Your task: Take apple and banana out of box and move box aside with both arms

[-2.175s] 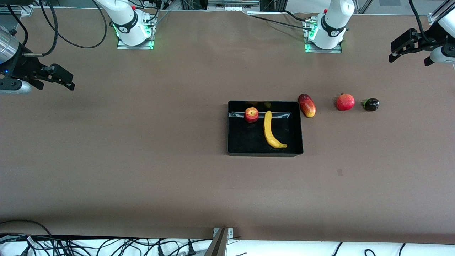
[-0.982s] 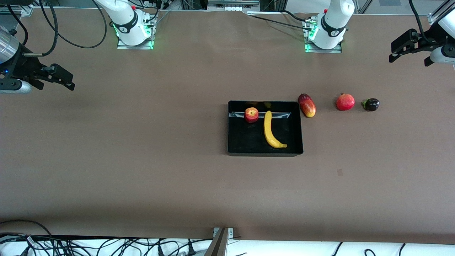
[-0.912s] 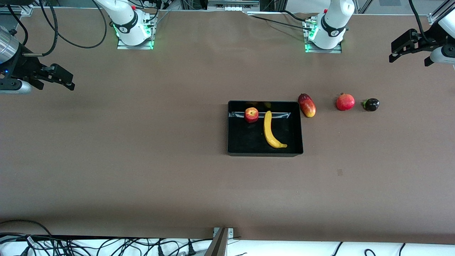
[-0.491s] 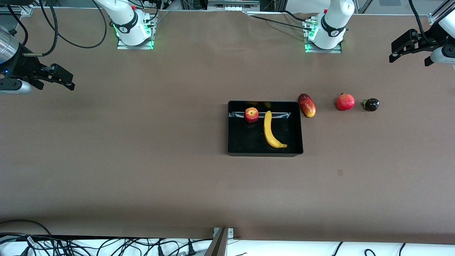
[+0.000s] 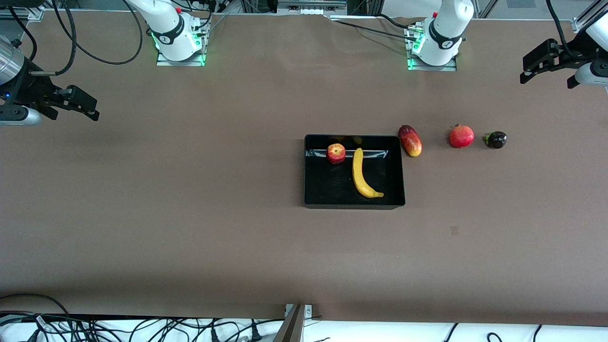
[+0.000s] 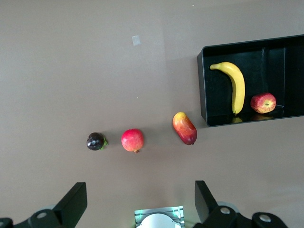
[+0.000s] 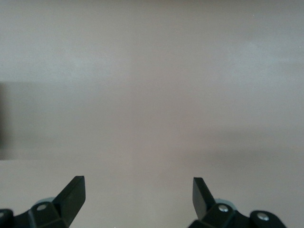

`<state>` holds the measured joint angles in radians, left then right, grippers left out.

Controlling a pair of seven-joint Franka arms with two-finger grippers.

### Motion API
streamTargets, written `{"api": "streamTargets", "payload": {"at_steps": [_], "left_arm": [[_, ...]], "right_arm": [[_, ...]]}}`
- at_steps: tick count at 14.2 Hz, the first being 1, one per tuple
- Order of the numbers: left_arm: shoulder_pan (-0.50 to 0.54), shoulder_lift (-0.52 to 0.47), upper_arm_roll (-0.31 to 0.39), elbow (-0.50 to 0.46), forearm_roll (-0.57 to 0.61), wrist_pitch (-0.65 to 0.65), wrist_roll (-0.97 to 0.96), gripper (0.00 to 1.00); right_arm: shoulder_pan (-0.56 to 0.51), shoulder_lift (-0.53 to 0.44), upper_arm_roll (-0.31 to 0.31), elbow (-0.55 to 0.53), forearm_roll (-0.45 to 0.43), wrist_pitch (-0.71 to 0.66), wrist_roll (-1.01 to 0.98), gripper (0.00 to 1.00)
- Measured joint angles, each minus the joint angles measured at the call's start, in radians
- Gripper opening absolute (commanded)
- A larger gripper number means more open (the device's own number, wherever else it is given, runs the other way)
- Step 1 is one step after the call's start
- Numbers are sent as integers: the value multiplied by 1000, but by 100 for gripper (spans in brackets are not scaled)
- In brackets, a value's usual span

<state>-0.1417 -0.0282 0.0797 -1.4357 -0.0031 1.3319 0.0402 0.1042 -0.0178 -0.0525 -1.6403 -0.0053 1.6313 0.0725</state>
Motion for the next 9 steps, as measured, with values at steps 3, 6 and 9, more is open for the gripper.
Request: {"api": "streamTargets", "payload": {"at_steps": [3, 6, 9], "left_arm": [[0, 0, 0, 0, 0, 0, -3, 100], [-6, 7, -2, -3, -34, 19, -113, 100], [-51, 51, -20, -21, -51, 111, -311, 100]], "right_arm": [[-4, 1, -4, 0, 0, -1, 0, 100], [-7, 1, -5, 0, 0, -1, 0, 100], [-7, 1, -5, 0, 0, 0, 0, 100]]}}
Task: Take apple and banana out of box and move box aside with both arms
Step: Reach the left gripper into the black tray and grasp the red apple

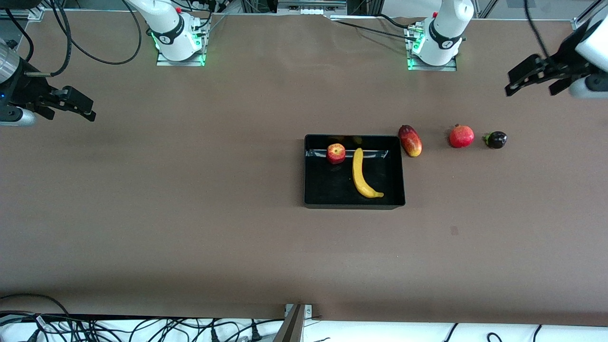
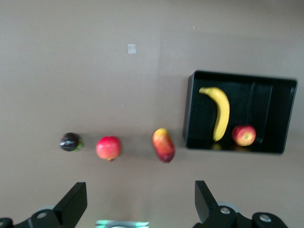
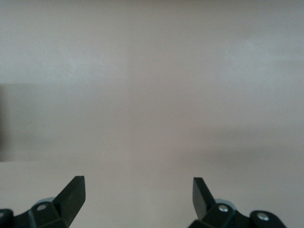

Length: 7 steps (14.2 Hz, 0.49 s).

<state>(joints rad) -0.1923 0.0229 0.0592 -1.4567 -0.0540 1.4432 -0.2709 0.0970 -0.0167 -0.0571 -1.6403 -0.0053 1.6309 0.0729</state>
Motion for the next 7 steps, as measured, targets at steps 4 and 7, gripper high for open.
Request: {"api": "streamTargets", "payload": {"at_steps": [4, 7], "left_arm": [[-134, 160, -15, -26, -3, 156, -326, 100], [-199, 317, -22, -30, -53, 278, -449, 100]], "right_arm": [[0, 0, 0, 0, 0, 0, 0, 100], [0, 0, 0, 0, 0, 0, 0, 100]]}}
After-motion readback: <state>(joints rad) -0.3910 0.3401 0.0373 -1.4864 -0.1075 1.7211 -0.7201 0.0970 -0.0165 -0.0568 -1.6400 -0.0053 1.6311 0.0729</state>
